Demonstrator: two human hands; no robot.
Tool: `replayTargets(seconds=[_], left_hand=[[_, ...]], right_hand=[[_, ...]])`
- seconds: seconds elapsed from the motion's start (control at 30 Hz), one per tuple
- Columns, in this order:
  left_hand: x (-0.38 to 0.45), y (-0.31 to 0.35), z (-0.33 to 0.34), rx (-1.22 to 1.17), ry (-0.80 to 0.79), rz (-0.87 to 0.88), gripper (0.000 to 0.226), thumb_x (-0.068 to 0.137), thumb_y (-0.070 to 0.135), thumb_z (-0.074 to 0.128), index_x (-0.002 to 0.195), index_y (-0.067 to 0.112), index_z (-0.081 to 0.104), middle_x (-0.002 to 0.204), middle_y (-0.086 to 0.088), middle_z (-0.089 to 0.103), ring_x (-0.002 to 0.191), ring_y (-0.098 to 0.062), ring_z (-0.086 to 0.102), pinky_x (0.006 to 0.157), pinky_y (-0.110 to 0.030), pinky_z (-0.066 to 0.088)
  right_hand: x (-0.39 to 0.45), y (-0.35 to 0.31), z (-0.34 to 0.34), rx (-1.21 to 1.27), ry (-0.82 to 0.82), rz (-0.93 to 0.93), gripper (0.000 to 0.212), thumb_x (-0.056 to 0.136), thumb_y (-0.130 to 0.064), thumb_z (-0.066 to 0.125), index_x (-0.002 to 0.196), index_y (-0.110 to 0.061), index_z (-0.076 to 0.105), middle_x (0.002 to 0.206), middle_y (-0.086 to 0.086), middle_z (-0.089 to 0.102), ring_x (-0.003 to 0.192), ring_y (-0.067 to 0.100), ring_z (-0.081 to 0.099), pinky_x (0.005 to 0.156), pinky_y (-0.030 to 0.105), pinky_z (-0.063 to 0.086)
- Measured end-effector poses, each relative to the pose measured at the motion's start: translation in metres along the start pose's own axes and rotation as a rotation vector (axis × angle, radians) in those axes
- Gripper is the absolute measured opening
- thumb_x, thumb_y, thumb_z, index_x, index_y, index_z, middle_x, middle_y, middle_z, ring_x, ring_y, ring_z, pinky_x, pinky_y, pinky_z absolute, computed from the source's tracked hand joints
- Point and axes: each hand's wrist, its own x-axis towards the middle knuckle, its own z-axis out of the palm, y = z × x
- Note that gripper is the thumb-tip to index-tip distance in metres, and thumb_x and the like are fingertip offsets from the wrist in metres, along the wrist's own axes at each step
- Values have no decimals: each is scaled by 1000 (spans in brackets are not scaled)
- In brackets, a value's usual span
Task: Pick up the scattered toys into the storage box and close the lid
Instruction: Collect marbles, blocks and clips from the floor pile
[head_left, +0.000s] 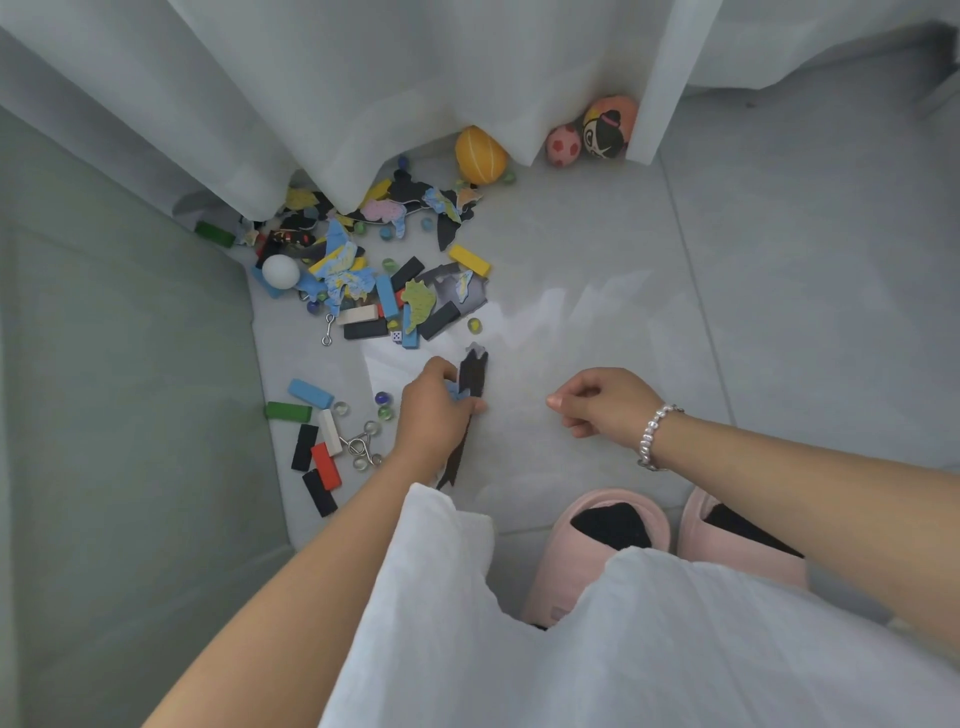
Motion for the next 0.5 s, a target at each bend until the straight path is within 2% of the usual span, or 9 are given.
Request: replayTargets(seconds=[0.07,0.13,0.2,0.27,0.33,0.43,0.5], left_hand=[[2,1,-1,-124,44,-33,29,83,18,70,95,13,44,80,0,48,74,-18,45,49,-21,33],[7,6,-2,-140,56,-22,28,83,20,70,94,11,45,77,1,46,72,-18,45,50,-22,36],[13,13,0,-114,51,20,30,79,22,74,95,11,51,89,-6,53,74,-18,48,54,-22,40],[20,20,6,-84,32,58,39,76,23,77,105,12,54,105,-6,52,81,-17,50,67,-23,45],[23,27,13,-1,49,67,43,80,19,73,114,7,50,110,-5,46,89,-18,49,77,-26,44],[24,32,20,79,76,27,40,85,14,66,118,3,47,119,-15,54,107,-30,55,87,-36,48],[22,33,20,114,54,-3,39,86,15,65,118,1,47,121,-17,55,112,-32,54,85,-34,45]], right_hand=[[-1,0,0,6,4,0,14,83,-19,68,73,-13,60,72,4,62,74,22,63,85,39,55],[-1,0,0,14,6,0,14,83,-18,68,73,-13,59,71,4,62,75,22,63,84,38,55],[0,0,-1,16,4,-2,14,83,-19,68,73,-13,59,72,4,62,76,22,63,83,37,56],[1,0,-1,13,10,-2,14,82,-19,69,73,-14,60,71,4,63,76,22,64,82,36,56],[2,0,-2,7,22,1,14,82,-19,69,73,-14,60,71,4,63,75,21,64,81,35,56],[4,0,-3,-13,33,6,15,83,-17,68,71,-13,59,70,4,62,68,17,62,77,31,56],[5,-2,-4,-16,40,2,15,83,-14,67,71,-13,59,69,5,61,64,15,59,72,29,55]])
